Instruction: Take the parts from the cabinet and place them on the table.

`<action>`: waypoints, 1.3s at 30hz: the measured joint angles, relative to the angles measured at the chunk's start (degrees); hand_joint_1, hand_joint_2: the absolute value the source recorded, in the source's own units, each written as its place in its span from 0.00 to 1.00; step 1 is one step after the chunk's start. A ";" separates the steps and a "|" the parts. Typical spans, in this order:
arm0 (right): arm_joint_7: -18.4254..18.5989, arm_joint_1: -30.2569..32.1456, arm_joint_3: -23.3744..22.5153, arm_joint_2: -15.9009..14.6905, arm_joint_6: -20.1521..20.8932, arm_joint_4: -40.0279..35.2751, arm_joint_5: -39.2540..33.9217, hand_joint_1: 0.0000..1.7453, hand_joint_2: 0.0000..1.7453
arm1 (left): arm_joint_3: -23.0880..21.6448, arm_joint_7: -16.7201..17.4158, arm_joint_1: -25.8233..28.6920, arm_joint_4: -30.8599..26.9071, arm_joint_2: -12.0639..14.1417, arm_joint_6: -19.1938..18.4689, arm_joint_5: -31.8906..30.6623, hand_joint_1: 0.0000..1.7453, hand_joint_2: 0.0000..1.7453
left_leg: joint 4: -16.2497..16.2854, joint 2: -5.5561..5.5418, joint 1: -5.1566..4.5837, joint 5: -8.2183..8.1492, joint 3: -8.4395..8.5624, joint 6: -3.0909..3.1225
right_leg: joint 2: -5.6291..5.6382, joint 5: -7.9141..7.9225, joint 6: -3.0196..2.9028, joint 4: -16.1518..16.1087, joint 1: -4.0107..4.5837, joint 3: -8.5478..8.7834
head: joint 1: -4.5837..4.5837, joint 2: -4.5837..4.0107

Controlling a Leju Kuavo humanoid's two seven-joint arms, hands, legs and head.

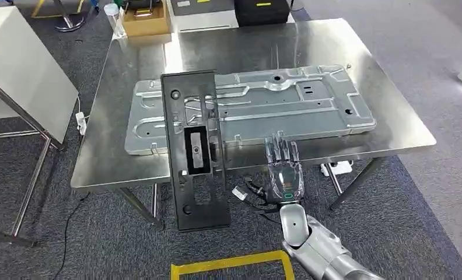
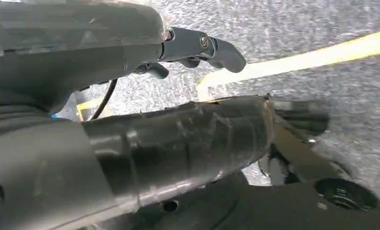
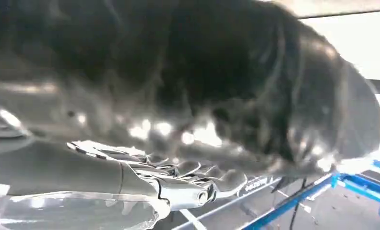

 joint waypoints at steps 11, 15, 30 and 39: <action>0.00 0.40 0.33 -2.07 0.00 -4.39 0.00 0.00 0.00 | 0.15 0.17 -0.29 0.00 -0.15 0.00 0.04 0.00 0.00 | -11.43 0.64 -0.20 2.70 1.63 3.53 | 0.44 -11.16 3.22 15.19 -0.40 -5.63 | 0.13 0.00; -0.11 1.03 0.28 -2.27 0.00 -4.81 0.00 0.00 0.00 | 0.17 0.26 -0.28 0.00 -0.20 -0.02 0.04 0.00 0.00 | -10.64 0.67 -0.12 5.15 -2.25 2.91 | 0.42 -5.63 3.68 14.50 -0.96 -0.33 | 0.15 0.00; -0.72 1.97 -1.29 -2.27 0.02 -6.60 0.00 0.00 0.00 | 0.37 0.42 -0.08 0.00 -0.28 0.02 0.04 0.00 0.00 | 7.54 0.42 0.21 -2.02 -6.10 0.13 | 0.21 -0.50 -0.30 0.57 0.56 -0.01 | 0.00 0.00; -0.72 1.96 -1.71 -2.31 0.00 -7.21 0.00 0.00 0.00 | 0.37 0.37 -0.61 -0.11 -0.07 0.02 0.04 0.00 0.00 | -12.71 0.84 -1.02 -0.30 6.54 3.64 | 0.34 0.58 2.19 1.21 0.22 -2.53 | -0.07 0.00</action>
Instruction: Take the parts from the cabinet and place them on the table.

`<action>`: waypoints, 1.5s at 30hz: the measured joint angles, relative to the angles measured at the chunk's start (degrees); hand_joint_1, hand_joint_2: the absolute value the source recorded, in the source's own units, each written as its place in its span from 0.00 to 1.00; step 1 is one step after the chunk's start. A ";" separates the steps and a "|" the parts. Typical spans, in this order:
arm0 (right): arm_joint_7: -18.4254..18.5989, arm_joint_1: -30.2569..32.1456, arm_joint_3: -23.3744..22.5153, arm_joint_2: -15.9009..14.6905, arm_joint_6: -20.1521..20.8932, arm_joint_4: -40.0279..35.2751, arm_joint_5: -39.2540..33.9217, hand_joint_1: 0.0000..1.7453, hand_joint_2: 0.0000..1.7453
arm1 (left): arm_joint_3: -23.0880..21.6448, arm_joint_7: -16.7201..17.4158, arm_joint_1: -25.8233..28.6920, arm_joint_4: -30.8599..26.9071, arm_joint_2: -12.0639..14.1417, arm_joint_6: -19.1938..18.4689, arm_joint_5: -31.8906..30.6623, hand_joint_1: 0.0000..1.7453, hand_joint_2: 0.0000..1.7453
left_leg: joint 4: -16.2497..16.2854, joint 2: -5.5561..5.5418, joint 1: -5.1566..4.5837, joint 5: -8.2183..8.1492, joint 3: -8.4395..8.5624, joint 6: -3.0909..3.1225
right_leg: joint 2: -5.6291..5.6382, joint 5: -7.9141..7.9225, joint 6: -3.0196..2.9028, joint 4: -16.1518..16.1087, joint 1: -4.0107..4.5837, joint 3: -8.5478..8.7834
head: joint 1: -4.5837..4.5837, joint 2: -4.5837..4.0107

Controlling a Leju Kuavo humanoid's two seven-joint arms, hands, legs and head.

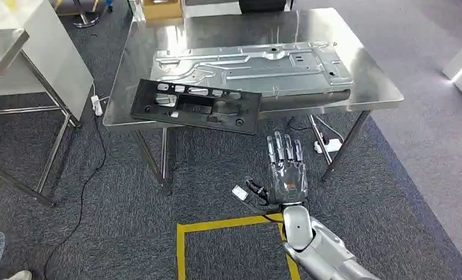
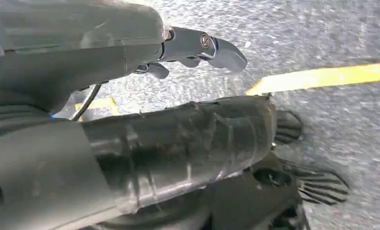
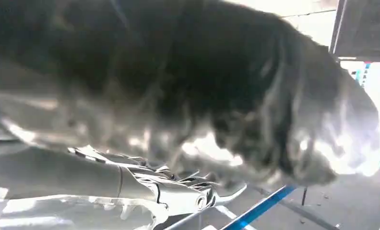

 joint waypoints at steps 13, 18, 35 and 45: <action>-4.22 0.67 -2.41 0.20 -0.02 -0.42 0.00 0.00 0.00 | 0.04 -0.02 0.13 0.00 -0.17 -0.11 0.15 0.00 0.00 | 3.28 0.04 0.61 7.48 -10.54 -2.82 | 0.19 -8.23 0.01 -0.95 -0.59 10.80 | -0.04 0.00; -7.69 1.11 -5.60 1.29 0.02 -0.48 0.00 0.00 0.00 | 0.55 0.04 0.50 0.02 -0.22 -0.02 0.35 0.00 0.00 | 14.71 -0.15 0.98 -5.04 -14.53 -4.04 | -0.26 -4.24 -1.99 -1.39 -0.71 6.55 | -0.02 0.00; -10.54 2.49 -10.69 2.38 0.00 -0.63 0.00 0.00 0.00 | 1.07 0.09 0.09 0.04 -0.22 0.11 0.76 0.00 0.00 | 0.04 0.20 0.27 2.15 -3.40 0.35 | -0.03 -11.12 1.53 13.90 -0.62 -2.99 | 0.00 0.00; -25.52 6.69 -22.31 6.18 0.00 -0.35 -0.50 0.00 0.00 | 1.27 0.20 0.33 0.04 -0.68 0.35 0.96 0.00 0.00 | 3.08 0.07 0.18 5.88 -9.95 -2.36 | -0.13 -7.56 -1.12 -2.40 -0.38 10.82 | 0.07 0.00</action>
